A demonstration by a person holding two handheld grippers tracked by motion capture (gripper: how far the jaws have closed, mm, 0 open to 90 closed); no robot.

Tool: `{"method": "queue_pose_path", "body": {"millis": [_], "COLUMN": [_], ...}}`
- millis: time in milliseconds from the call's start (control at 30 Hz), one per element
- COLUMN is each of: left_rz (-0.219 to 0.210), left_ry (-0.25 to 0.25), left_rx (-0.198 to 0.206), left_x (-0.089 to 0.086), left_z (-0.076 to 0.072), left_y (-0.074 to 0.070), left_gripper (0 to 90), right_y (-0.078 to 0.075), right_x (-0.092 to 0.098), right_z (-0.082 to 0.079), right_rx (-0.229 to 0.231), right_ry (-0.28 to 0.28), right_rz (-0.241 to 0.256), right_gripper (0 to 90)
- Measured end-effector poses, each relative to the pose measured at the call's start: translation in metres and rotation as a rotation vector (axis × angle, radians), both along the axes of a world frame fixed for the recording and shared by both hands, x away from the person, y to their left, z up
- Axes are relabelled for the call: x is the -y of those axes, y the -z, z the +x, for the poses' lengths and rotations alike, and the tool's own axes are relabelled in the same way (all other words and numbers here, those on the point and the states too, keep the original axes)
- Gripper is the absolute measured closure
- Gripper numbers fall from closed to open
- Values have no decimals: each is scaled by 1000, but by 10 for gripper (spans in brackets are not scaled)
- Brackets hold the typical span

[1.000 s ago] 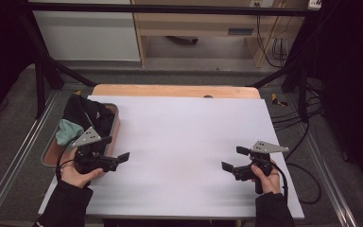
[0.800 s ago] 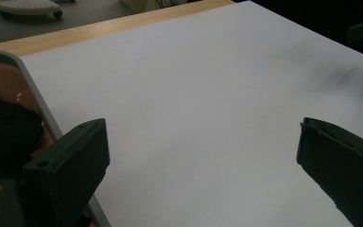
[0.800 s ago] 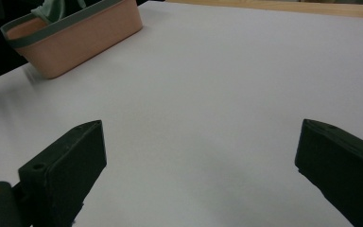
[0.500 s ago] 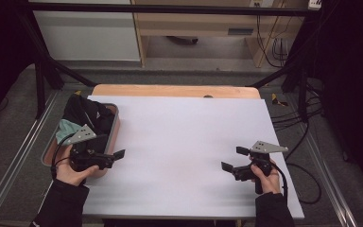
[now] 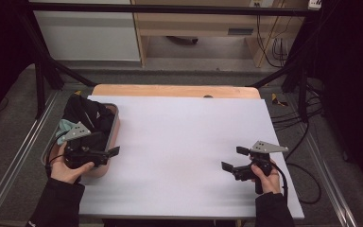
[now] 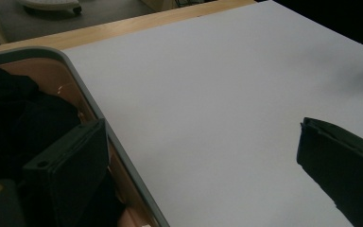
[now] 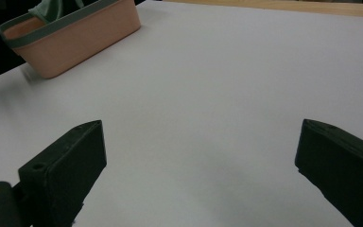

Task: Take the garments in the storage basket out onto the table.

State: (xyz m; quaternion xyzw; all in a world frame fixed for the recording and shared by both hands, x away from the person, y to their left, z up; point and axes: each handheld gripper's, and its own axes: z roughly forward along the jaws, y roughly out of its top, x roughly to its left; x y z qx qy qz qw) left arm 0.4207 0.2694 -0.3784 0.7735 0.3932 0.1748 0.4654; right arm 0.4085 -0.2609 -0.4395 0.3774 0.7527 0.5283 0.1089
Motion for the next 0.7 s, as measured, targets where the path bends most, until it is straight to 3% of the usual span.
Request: {"method": "queue_pose_path", "body": {"millis": [400,700], "left_rz": [21,13], "left_ry": [-34,-68], "left_rx": [9,22], "left_x": [-10,-21], "left_z": [4,6], "left_y": [-6,-15], "left_gripper": [26,27], "right_y": [1,0], "right_x": [-1,-1], "right_z": [0,0], "right_rx": [-4,-4], "right_ry": [-3,-3], "right_rz": [2,3], "right_gripper": [32,31]}}
